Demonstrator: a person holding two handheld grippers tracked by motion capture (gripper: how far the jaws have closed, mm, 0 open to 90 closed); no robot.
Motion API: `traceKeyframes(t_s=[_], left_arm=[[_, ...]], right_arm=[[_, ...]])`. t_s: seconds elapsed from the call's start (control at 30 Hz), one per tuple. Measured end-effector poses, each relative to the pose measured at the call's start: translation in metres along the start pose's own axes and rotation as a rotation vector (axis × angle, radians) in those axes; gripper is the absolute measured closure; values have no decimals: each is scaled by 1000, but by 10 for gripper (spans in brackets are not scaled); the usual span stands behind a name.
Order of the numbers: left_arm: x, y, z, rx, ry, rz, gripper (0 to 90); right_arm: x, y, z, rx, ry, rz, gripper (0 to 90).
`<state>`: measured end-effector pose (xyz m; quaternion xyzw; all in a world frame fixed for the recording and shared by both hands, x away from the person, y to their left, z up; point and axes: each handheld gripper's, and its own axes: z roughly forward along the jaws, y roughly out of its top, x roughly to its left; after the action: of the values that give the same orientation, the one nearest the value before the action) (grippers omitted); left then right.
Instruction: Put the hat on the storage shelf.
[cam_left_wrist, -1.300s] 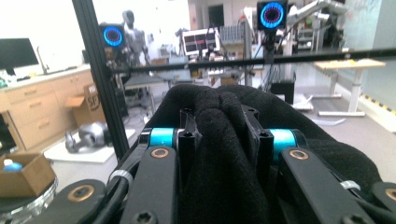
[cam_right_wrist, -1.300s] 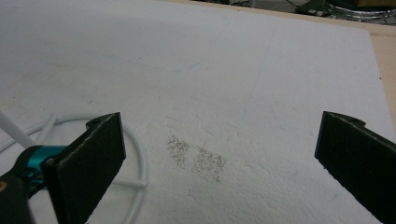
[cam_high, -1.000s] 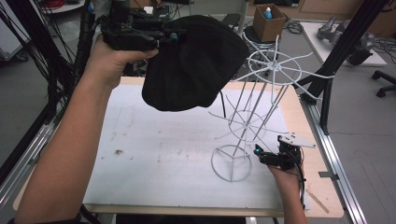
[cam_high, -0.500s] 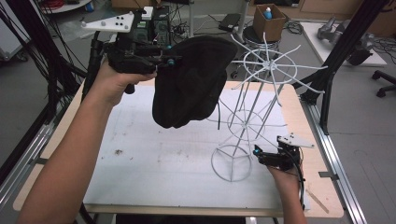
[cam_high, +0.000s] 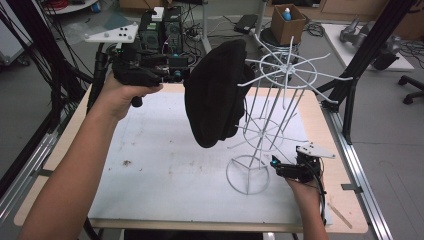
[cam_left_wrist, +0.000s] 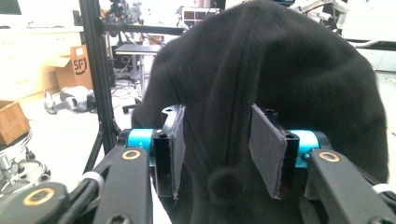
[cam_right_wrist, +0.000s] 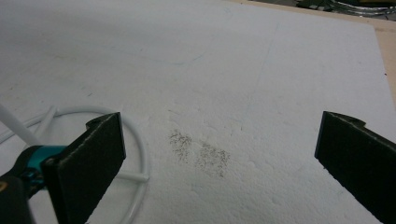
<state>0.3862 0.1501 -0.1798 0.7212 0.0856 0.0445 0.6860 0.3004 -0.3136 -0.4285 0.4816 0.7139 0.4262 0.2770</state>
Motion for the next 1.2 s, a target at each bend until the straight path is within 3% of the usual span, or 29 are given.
traceKeyframes(t_s=[0.3,0.4,0.7,1.0,1.07,1.2], left_arm=[[8,-40,-9,36,21,-55,490],[9,-51,-18,14,35,-69,473],[16,-91,-44,46,131,-119,411],[6,-127,-65,95,179,-86,367],[2,-137,-71,105,209,-77,348],[-3,-160,-81,115,246,-103,326]], right_arm=[[0,0,0,6,0,0,8],[0,0,1,6,0,-1,8],[2,0,1,15,3,2,9],[3,-1,2,18,2,-4,8],[3,-1,2,17,1,-5,8],[2,-1,2,20,1,3,8]])
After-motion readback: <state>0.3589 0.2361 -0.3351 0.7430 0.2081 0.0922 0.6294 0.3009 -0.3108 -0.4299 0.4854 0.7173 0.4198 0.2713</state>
